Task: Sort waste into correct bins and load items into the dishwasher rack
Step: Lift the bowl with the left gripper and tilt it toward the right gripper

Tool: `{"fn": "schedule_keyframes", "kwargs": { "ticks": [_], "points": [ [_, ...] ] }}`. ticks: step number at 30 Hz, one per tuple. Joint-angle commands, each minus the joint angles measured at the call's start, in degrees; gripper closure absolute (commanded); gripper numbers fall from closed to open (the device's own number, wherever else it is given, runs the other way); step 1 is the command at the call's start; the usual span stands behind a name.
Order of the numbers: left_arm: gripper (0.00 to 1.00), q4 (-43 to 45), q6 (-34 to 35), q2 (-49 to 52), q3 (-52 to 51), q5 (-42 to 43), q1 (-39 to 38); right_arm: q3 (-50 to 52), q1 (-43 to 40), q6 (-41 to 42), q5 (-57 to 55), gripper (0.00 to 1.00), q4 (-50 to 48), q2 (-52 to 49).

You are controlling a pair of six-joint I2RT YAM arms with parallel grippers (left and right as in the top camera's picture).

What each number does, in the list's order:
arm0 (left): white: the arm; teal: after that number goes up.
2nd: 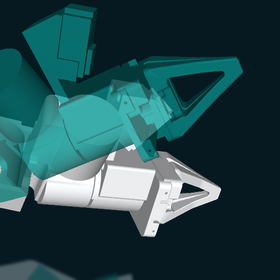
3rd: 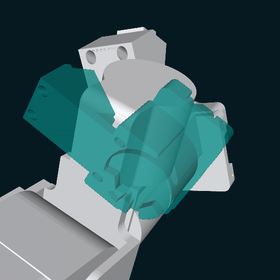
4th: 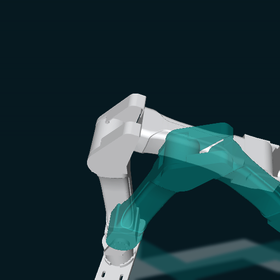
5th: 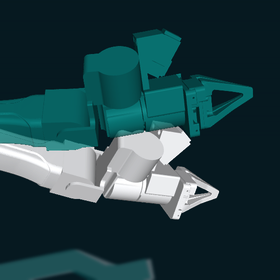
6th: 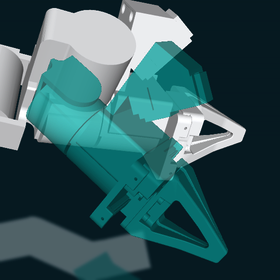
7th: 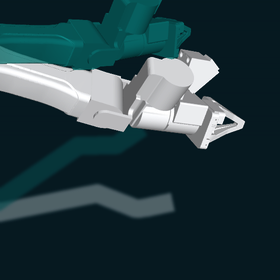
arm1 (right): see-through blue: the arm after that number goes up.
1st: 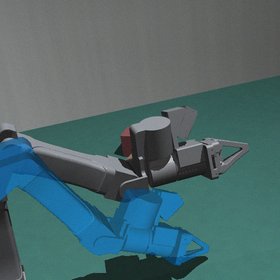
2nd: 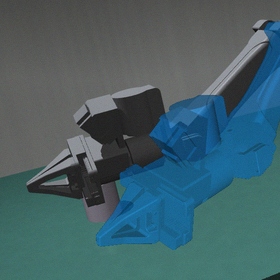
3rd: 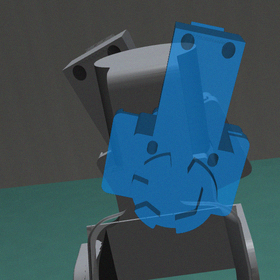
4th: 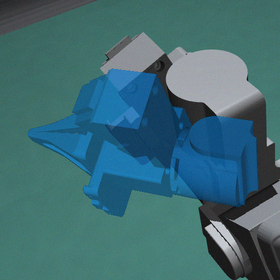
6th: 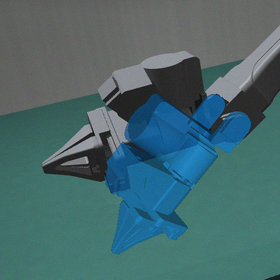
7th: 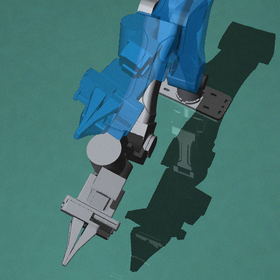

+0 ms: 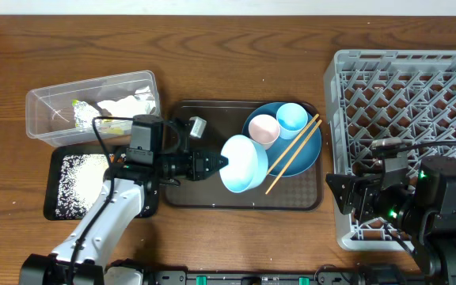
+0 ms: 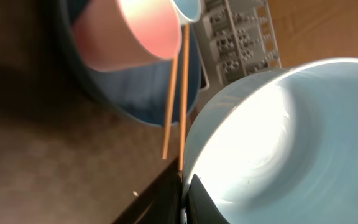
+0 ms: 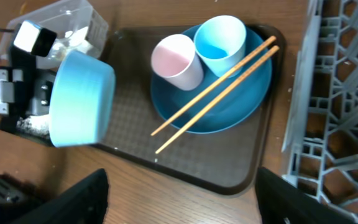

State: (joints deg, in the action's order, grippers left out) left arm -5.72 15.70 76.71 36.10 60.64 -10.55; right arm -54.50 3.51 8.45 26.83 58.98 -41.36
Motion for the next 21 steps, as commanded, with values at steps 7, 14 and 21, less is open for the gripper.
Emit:
{"fn": "schedule_keyframes", "kwargs": {
  "ticks": [7, 14, 21],
  "points": [
    [0.94, 2.4, 1.1, -0.5, 0.7, -5.8, -8.8, -0.7, 9.5, 1.8, -2.9, 0.30, -2.8, -1.4],
    [0.94, 2.4, 2.4, -1.0, 0.8, -13.4, -12.6, -1.1, 19.6, 4.2, -10.2, 0.36, -6.3, -7.1],
    [0.94, -0.5, 2.4, -4.3, 0.9, -20.0, -12.6, -6.6, 28.2, 5.4, -21.1, 0.35, -5.1, -14.5]
  ]
}}
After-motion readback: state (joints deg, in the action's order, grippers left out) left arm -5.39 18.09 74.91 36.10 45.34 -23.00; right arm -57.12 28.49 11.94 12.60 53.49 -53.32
